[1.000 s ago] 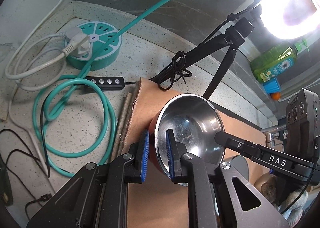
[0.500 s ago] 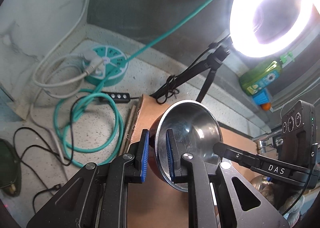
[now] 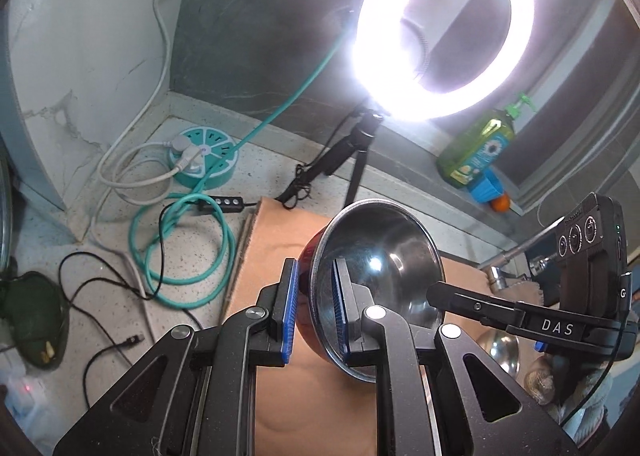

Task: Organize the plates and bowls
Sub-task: 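Lift the red bowl and lower it into the large steel bowl, then open the left gripper and release the red bowl inside the steel bowl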

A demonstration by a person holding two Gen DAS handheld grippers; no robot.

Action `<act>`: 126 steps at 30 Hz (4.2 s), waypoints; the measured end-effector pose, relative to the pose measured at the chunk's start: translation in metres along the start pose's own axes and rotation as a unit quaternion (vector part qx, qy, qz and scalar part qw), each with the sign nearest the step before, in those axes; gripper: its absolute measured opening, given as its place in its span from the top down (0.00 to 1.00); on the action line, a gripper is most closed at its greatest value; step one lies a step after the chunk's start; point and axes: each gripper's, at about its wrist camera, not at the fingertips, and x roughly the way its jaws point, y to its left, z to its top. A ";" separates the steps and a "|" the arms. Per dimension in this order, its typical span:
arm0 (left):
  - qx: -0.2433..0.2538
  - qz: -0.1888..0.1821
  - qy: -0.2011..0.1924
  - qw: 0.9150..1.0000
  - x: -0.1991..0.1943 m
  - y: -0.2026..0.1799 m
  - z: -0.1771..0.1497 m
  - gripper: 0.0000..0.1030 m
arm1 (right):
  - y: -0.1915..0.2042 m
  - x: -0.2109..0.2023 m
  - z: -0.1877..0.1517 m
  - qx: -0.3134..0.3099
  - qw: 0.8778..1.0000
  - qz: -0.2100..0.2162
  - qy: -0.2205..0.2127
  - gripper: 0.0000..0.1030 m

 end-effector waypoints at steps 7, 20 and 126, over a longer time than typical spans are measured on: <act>0.011 -0.012 -0.008 1.000 -0.021 -0.025 -0.018 0.86 | -0.002 -0.033 -0.020 -0.006 1.000 0.005 -0.008 0.92; 0.036 -0.042 -0.003 0.998 -0.034 -0.091 -0.061 0.86 | -0.039 -0.103 -0.048 0.000 1.000 0.006 -0.024 0.92; 0.162 -0.053 0.138 0.976 0.096 -0.241 -0.135 0.85 | -0.236 -0.195 -0.097 0.057 0.987 -0.143 -0.043 0.77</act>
